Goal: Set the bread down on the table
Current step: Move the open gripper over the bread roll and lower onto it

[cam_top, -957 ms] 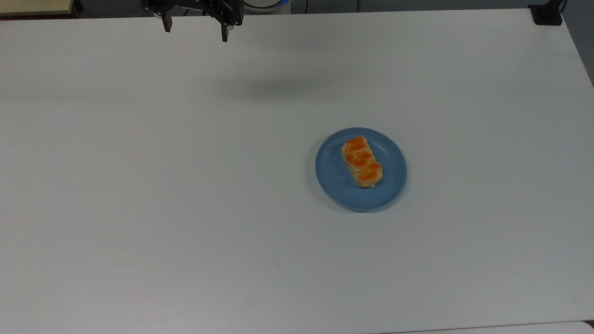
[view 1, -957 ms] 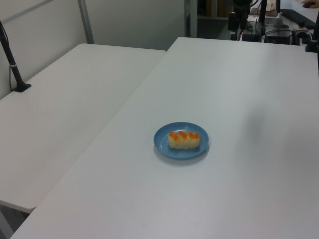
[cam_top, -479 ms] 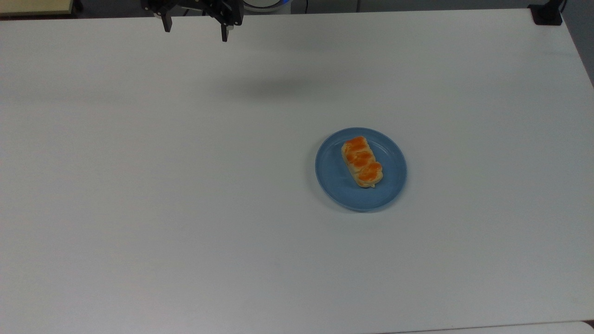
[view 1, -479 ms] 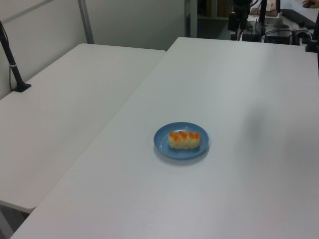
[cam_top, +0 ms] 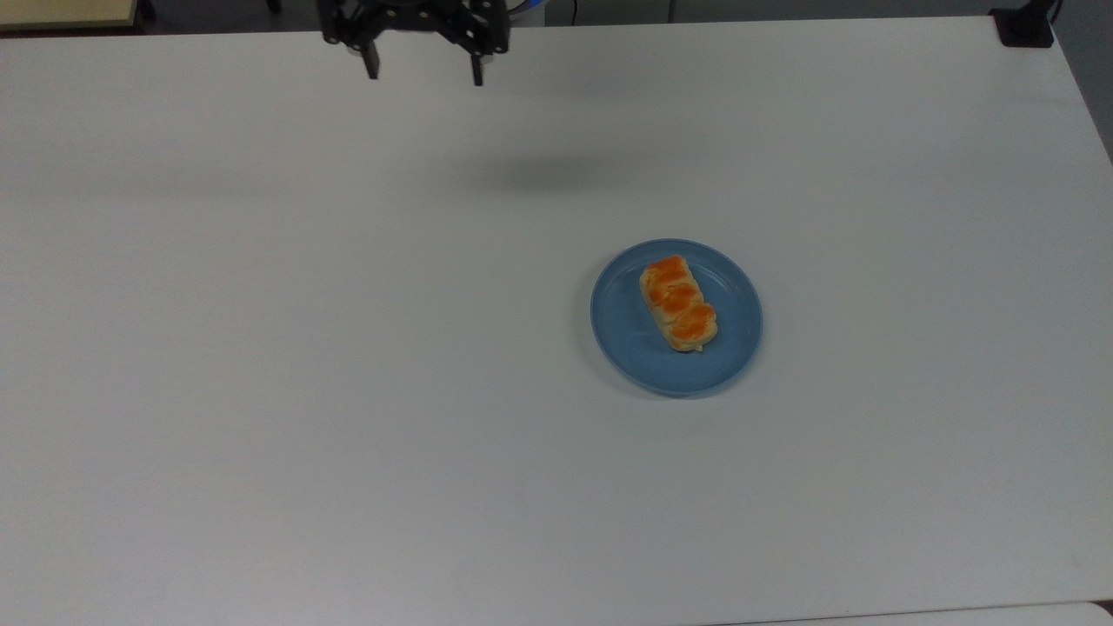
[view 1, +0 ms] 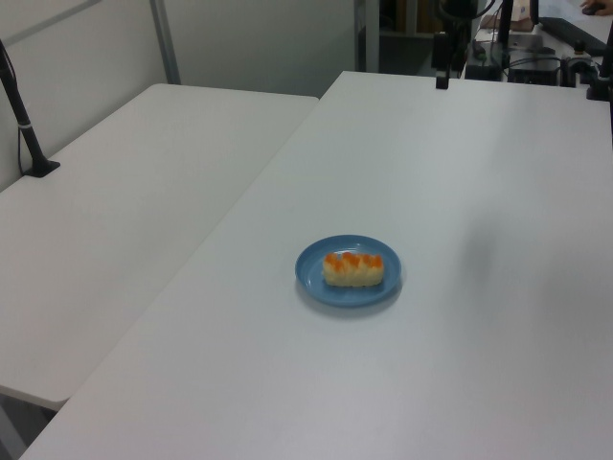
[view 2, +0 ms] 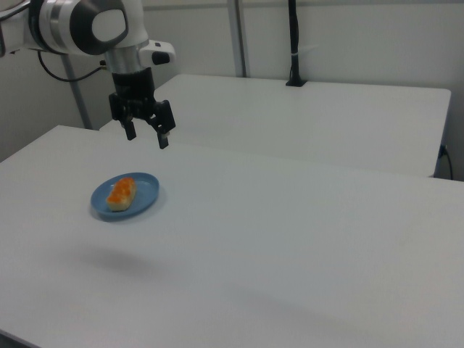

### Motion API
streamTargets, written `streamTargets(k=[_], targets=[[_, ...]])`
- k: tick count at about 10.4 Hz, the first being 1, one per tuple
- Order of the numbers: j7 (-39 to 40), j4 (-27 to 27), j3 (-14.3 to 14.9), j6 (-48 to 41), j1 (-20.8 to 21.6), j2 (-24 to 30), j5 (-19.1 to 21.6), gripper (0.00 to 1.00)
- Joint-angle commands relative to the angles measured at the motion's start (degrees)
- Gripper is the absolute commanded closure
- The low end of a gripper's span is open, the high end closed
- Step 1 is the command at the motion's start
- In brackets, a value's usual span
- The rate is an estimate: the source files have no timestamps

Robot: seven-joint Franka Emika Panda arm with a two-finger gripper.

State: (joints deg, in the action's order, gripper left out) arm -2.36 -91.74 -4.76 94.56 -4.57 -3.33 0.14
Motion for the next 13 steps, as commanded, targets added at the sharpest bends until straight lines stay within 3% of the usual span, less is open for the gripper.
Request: streamTargets(k=[1,6,9,13], targets=[[-1.9,0.1,0.3,4.0,6.0,-2.7,1.7,0.00],[-6.0,0.1,0.5,17.3,17.1,-14.4,-0.8,0.00],[-12.9,0.2,0.5,22.7,20.9,-19.7,-5.7,0.00],[-18.2,2.1,0.4,29.1,23.2,-26.9,-8.8,0.00]])
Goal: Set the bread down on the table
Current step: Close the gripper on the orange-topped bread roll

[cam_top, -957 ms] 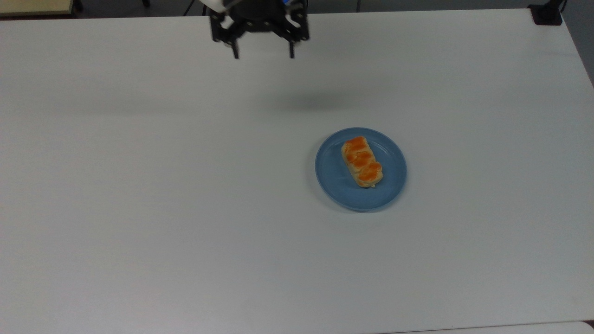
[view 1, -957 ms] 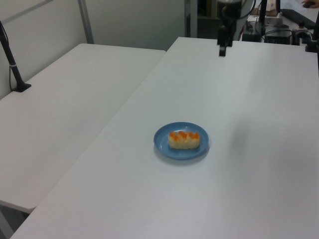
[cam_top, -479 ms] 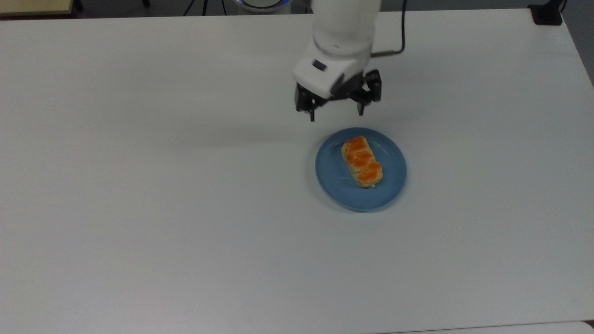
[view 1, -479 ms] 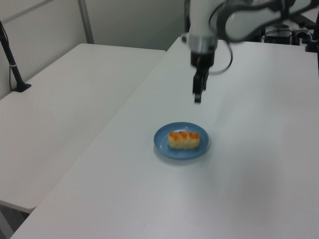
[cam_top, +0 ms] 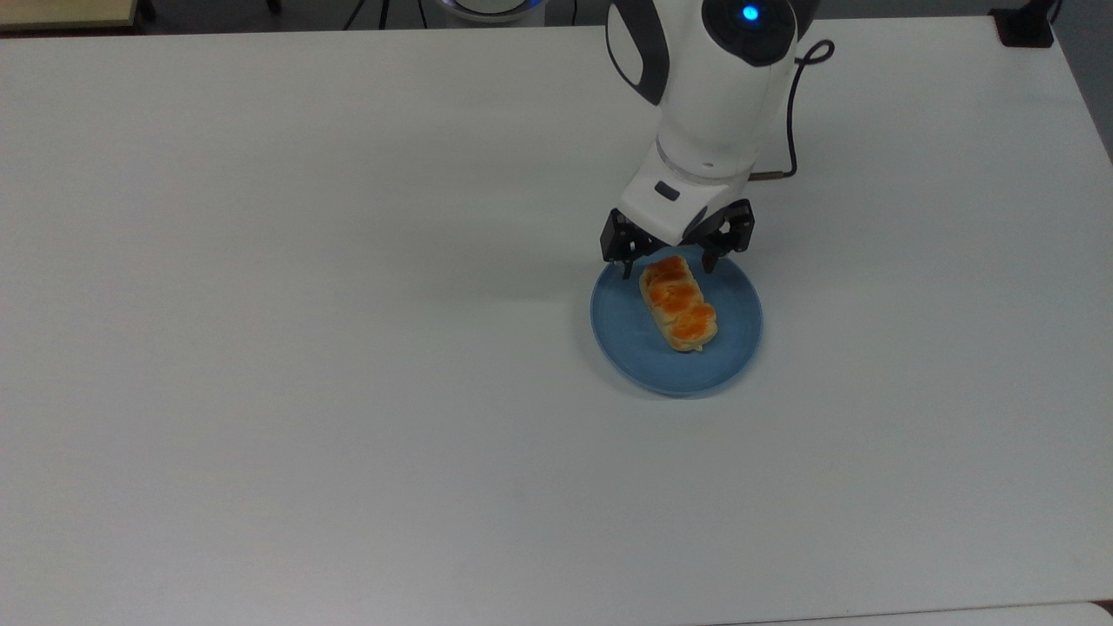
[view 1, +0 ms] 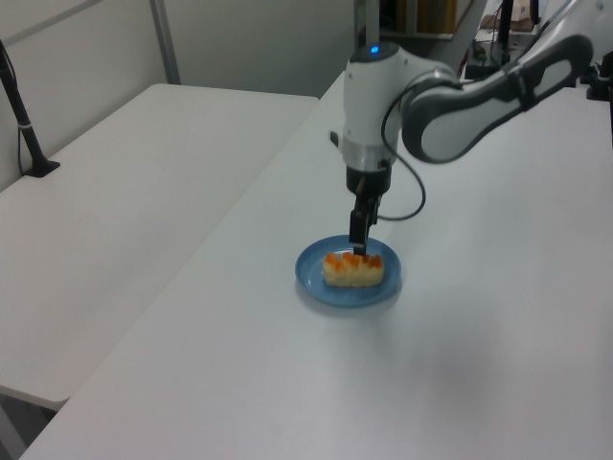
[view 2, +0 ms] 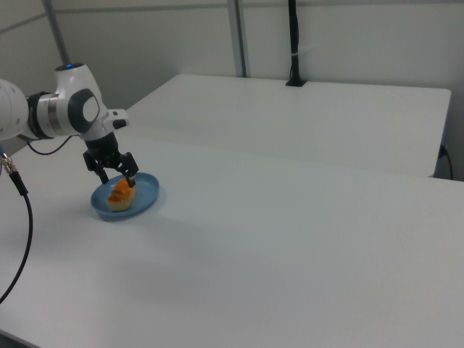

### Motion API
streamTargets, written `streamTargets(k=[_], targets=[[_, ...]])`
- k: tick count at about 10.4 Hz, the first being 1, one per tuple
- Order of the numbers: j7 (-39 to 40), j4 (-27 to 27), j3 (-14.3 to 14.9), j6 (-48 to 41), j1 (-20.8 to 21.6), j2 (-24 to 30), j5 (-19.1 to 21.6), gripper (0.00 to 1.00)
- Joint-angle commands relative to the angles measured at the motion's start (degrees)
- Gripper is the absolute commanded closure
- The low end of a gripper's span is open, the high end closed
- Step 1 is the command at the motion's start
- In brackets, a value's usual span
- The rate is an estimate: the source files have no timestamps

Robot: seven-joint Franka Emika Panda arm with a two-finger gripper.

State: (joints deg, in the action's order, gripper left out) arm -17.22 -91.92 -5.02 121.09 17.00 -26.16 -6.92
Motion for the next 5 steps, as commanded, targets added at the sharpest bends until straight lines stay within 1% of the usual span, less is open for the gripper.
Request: streamTargets(k=[1,4,5], targets=[[-3.7,3.7,0.7,2.7,1.8,-5.6,-1.8,0.00],[-4.0,3.9,0.6,4.3,2.1,-6.9,-1.8,0.00],[-4.1,3.8,0.6,5.3,2.1,-7.1,-1.8,0.03]])
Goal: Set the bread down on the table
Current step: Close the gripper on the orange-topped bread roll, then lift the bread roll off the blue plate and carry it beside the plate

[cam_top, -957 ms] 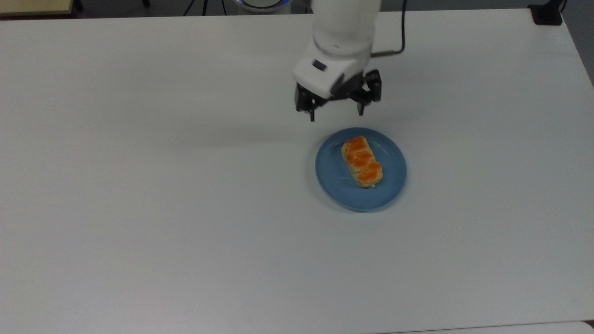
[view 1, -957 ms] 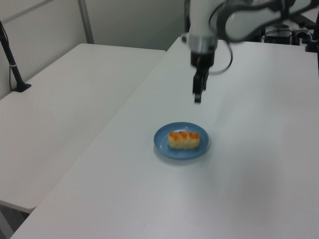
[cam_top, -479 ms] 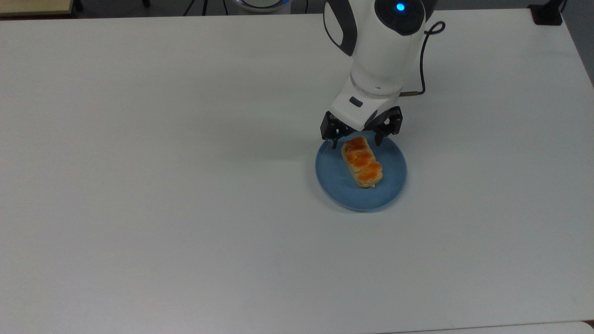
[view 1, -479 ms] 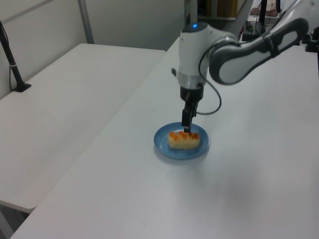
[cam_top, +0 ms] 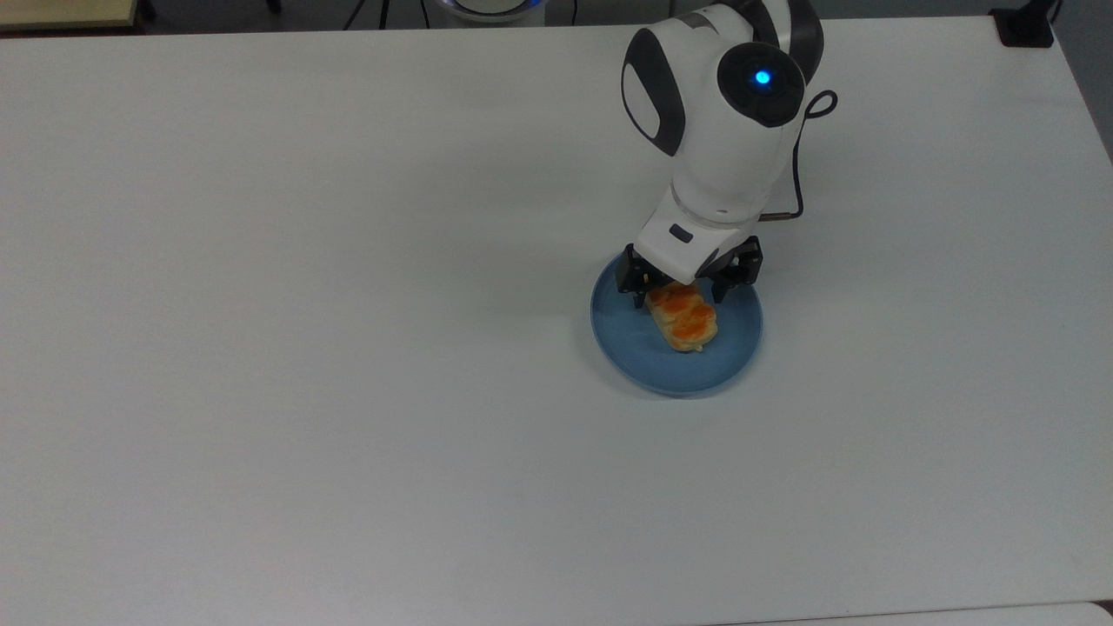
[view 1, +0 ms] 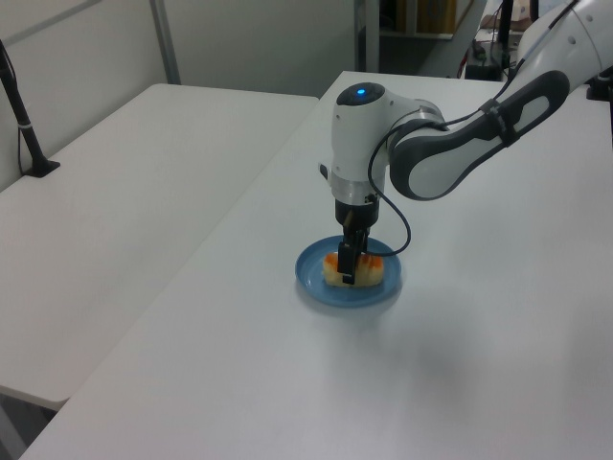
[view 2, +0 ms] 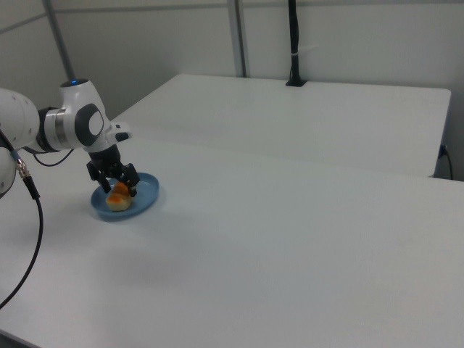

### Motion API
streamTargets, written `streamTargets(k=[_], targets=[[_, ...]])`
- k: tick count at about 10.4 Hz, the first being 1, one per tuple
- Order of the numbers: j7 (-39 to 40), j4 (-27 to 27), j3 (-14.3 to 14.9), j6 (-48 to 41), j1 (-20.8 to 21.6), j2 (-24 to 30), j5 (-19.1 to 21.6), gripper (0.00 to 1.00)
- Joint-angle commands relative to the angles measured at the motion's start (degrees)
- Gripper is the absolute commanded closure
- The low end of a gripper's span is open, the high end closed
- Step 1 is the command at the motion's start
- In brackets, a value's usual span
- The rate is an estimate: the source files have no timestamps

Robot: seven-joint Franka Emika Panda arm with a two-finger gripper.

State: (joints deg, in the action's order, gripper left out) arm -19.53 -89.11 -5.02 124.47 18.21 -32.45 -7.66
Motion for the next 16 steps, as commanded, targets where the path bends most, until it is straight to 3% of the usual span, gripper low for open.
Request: streamTargets(k=[1,3,4,8,15,16], targets=[[-1.8,0.9,0.6,3.0,0.9,-1.1,-1.2,0.21],[-1.7,0.8,0.6,3.2,0.9,-1.0,-1.3,0.59],[-1.7,0.9,0.7,3.0,0.9,-0.9,-1.3,0.68],[0.2,1.2,1.3,-2.3,-1.4,4.0,-1.1,0.69],[14.1,0.7,1.6,-2.2,-17.9,4.2,-1.1,0.65],[14.3,0.7,1.6,-2.1,-19.5,3.8,-1.1,0.59]])
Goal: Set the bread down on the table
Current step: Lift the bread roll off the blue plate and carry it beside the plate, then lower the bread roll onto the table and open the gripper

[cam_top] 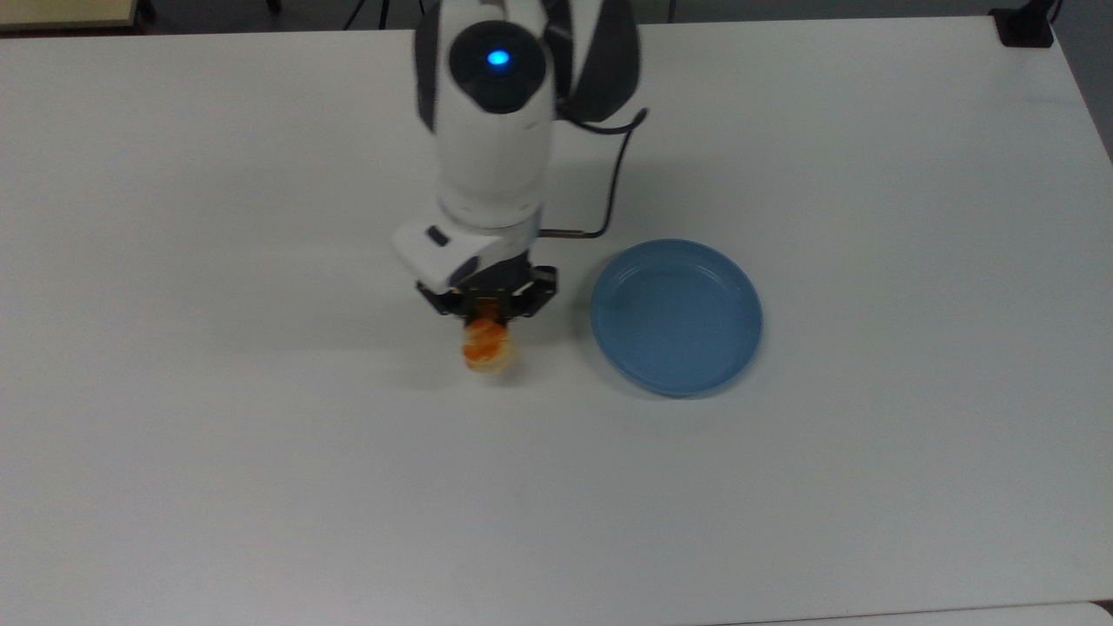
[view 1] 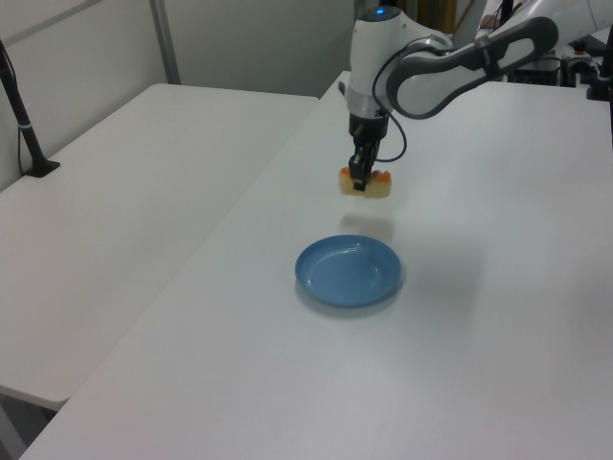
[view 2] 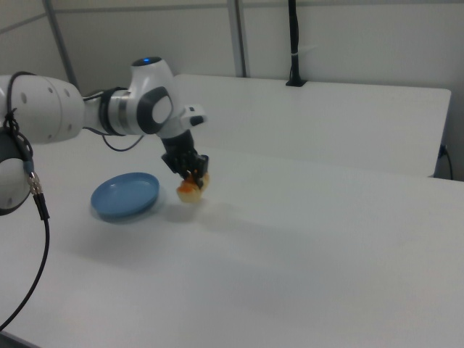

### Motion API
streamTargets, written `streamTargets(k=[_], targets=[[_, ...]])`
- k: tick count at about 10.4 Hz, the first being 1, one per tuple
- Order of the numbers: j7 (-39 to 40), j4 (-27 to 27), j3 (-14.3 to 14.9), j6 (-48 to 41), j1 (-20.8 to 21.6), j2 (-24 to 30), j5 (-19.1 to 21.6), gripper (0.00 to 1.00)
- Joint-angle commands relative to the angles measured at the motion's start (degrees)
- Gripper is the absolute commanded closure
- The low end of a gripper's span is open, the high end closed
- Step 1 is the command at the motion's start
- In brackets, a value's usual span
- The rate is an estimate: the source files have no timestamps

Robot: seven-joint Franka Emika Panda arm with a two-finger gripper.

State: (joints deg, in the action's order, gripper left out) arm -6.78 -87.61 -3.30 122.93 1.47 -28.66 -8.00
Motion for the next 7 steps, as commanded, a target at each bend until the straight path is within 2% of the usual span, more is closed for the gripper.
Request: streamTargets(k=[1,2,4,6,7], targets=[[1.5,-1.3,-0.1,-0.6,-3.9,-0.3,-0.8,0.45],[1.5,-2.0,-0.1,-0.3,-4.7,-1.3,-0.9,0.37],[1.4,-2.0,-0.1,-0.2,-6.0,-2.6,-0.9,0.35],[1.1,-1.7,-0.1,-0.6,-6.0,-2.2,-0.9,0.00],[1.2,-1.4,-0.1,-0.8,-6.0,-1.3,-0.9,0.00]])
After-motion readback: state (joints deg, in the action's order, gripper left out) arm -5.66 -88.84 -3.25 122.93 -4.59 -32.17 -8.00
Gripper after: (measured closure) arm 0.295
